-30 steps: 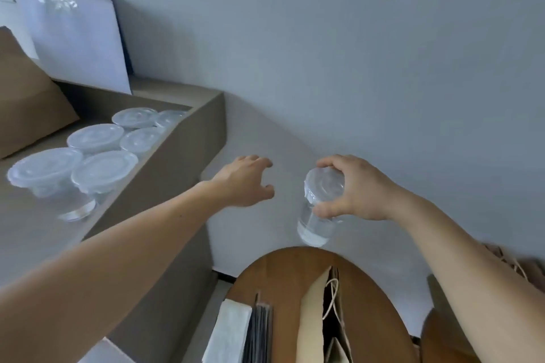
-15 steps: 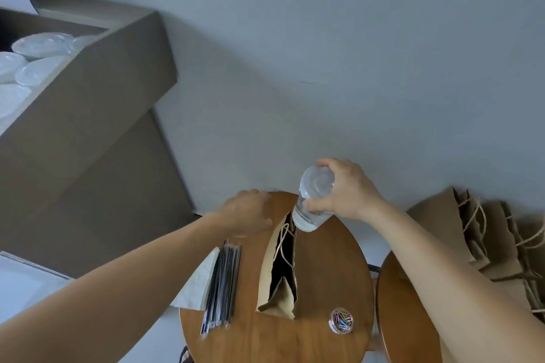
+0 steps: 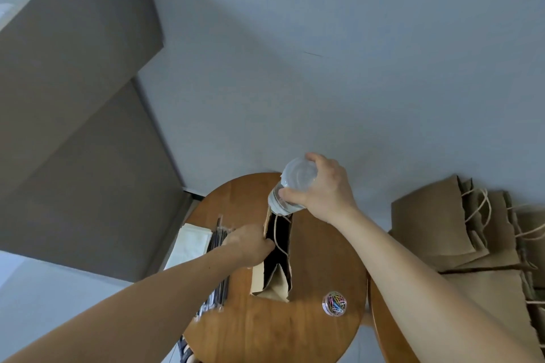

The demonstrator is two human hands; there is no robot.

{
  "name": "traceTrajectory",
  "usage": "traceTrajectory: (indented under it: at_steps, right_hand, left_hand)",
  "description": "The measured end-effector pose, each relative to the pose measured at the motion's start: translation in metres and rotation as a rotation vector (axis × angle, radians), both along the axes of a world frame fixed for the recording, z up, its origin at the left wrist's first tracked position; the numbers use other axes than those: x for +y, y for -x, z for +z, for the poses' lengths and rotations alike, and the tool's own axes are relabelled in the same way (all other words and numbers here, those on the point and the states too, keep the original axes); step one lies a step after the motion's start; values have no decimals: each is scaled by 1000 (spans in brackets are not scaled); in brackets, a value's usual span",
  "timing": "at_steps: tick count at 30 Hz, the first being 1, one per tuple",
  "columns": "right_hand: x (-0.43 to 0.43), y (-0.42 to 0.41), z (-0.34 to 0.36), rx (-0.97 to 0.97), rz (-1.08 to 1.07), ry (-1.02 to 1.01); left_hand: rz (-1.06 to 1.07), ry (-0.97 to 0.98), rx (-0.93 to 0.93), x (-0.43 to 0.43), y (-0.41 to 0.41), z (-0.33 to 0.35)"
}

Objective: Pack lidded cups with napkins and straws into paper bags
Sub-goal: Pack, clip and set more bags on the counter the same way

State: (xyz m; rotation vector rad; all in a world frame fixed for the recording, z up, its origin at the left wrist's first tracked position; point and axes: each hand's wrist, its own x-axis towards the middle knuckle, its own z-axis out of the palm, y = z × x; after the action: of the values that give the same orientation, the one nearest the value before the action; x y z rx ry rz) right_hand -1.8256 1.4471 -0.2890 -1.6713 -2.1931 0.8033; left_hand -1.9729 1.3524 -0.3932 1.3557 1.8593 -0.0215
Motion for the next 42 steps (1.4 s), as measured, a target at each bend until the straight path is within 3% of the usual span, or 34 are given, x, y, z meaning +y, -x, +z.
traceTrajectory:
  at_steps: [6,10,17,23,31,35,42]
  right_hand:
    - [-8,-15,-7,-79,103,44]
    - [-13,-23,-3,-241,348,-55]
    - [-39,-13,-39,-532,799,-193]
    - [-43,7,-66,-509,603,-70]
    - [-52,8,-51,-149,53,14]
    - [-57,3,-58,-195,208,-13]
    - [-50,-12,-99,-628,663,-74]
  left_hand:
    - [195,86,-131,1,19,-18]
    - [300,67,-214,-1,24,-26]
    - [307,87,-252,-10,25,-23]
    - [177,87,-218,-17,27,-17]
    - [88,49,-161,-17,31,-13]
    - [97,32,-168,-15,32,-9]
    - [101,-18,-118,-13,29,-5]
